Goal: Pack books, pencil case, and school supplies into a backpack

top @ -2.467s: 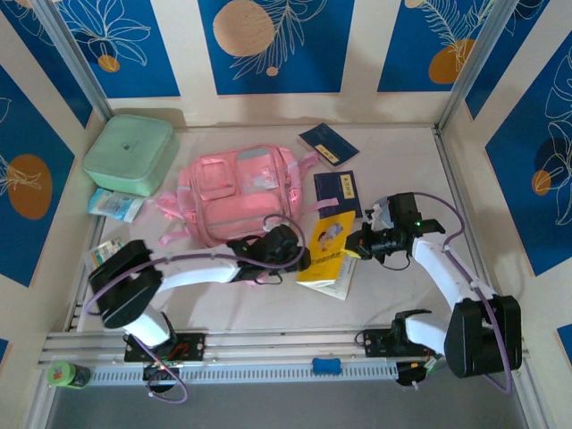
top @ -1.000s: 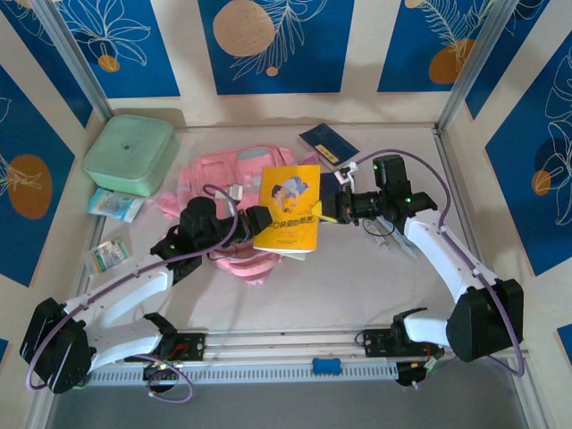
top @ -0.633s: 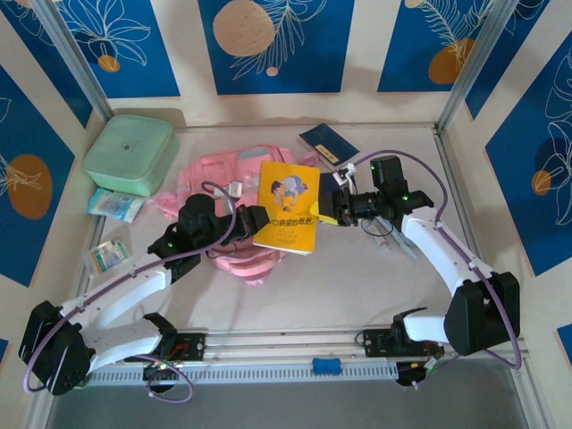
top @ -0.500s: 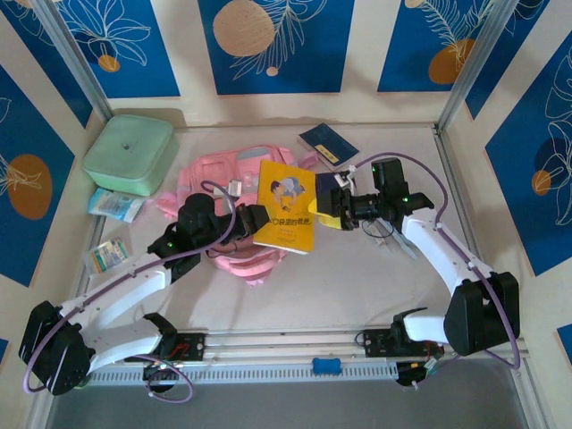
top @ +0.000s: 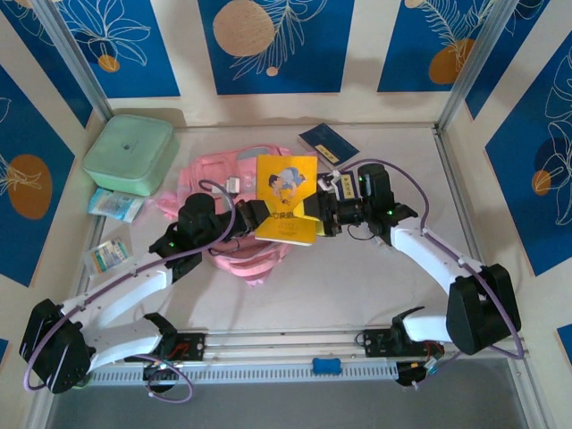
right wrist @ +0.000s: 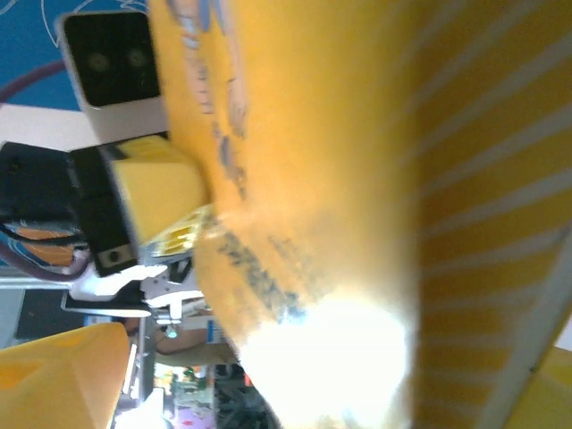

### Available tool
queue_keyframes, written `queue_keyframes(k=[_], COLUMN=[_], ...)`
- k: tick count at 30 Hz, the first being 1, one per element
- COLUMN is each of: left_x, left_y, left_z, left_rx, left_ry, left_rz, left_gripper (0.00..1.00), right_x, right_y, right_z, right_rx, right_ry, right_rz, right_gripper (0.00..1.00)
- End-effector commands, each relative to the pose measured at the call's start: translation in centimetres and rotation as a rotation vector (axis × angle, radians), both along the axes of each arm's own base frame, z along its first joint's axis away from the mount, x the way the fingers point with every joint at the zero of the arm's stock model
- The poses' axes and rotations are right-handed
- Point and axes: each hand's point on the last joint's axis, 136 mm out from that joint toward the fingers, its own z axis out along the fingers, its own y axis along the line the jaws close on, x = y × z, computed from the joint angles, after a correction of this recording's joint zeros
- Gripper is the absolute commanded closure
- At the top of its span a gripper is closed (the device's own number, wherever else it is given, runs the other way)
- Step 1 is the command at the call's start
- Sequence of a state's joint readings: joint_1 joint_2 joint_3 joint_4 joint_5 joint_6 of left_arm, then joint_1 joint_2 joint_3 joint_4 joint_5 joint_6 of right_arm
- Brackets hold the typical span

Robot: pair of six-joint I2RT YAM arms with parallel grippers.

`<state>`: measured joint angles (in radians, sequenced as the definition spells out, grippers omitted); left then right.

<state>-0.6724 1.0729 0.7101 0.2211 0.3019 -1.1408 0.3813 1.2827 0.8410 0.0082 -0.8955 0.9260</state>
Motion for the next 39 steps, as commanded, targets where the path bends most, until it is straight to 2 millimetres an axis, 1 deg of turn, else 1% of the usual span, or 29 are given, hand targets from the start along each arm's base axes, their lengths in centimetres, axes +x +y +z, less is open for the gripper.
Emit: queue_keyframes(k=[1,4,6,7,10,12,15,16,19,23,25,27,28,30,33,35,36,39], left_x=[0.2,0.1,0.1,0.1,0.0,0.0,-0.1,-0.1,-0.2,-0.2,-0.3,-0.5,-0.6,-0.6,-0.8,-0.8,-0.8,-0.5], left_y=[1.0,1.6,1.9,1.8,1.4,1.3,1.2,1.2,1.2,1.5,1.5,1.8,2.2,3.7,6.9,8.5,9.4,10.6], left_z=[2.5,1.6,1.2,1.2,1.2,1.0,1.0,1.0,0.8,0.0,-0.1,-0.1,-0.2,-0.8,-2.7,-4.1,-5.1,-7.5], left_rx=[0.027,0.077,0.090,0.083,0.058,0.061,0.044,0.039,0.043,0.076,0.083,0.127,0.164,0.290,0.555,0.715,0.804,0.993], left_ry=[-0.095,-0.084,-0.077,-0.079,-0.077,-0.071,-0.067,-0.064,-0.065,-0.057,-0.058,-0.078,-0.083,-0.126,-0.149,-0.174,-0.177,-0.198], left_rz=[0.040,0.061,0.069,0.068,0.050,0.045,0.043,0.043,0.039,0.049,0.045,0.040,0.048,0.067,0.099,0.094,0.086,0.027], left_gripper=[1.00,1.00,1.00,1.00,1.00,1.00,1.00,1.00,1.00,1.00,0.88,0.76,0.70,0.57,0.50,0.44,0.42,0.40], right_x=[-1.1,-0.9,-0.6,-0.5,-0.3,-0.1,0.1,0.1,0.3,0.4,0.5,0.7,0.8,1.1,1.5,1.6,1.7,1.8], right_y=[0.0,-0.4,-0.5,-0.4,0.2,0.5,1.0,1.0,0.8,0.6,0.4,0.0,-0.3,-1.3,-2.7,-3.6,-4.2,-5.5], right_z=[2.4,2.3,2.2,2.0,1.7,1.5,1.6,1.7,1.7,1.9,2.1,2.0,1.9,1.4,0.8,0.4,0.2,-0.9], right_rx=[0.010,0.002,-0.007,-0.014,-0.019,-0.020,-0.010,-0.009,-0.014,-0.028,-0.042,-0.082,-0.100,-0.156,-0.209,-0.222,-0.229,-0.250], right_ry=[-0.072,-0.065,-0.063,-0.059,-0.049,-0.042,-0.045,-0.048,-0.053,-0.069,-0.079,-0.088,-0.094,-0.090,-0.064,-0.052,-0.046,-0.013], right_rz=[0.010,0.000,-0.018,-0.023,-0.012,-0.007,-0.004,-0.003,-0.014,-0.022,-0.026,-0.045,-0.053,-0.088,-0.125,-0.145,-0.161,-0.200], right_gripper=[0.17,0.30,0.42,0.46,0.56,0.63,0.70,0.72,0.87,1.00,1.00,1.00,1.00,1.00,1.00,1.00,1.00,1.00])
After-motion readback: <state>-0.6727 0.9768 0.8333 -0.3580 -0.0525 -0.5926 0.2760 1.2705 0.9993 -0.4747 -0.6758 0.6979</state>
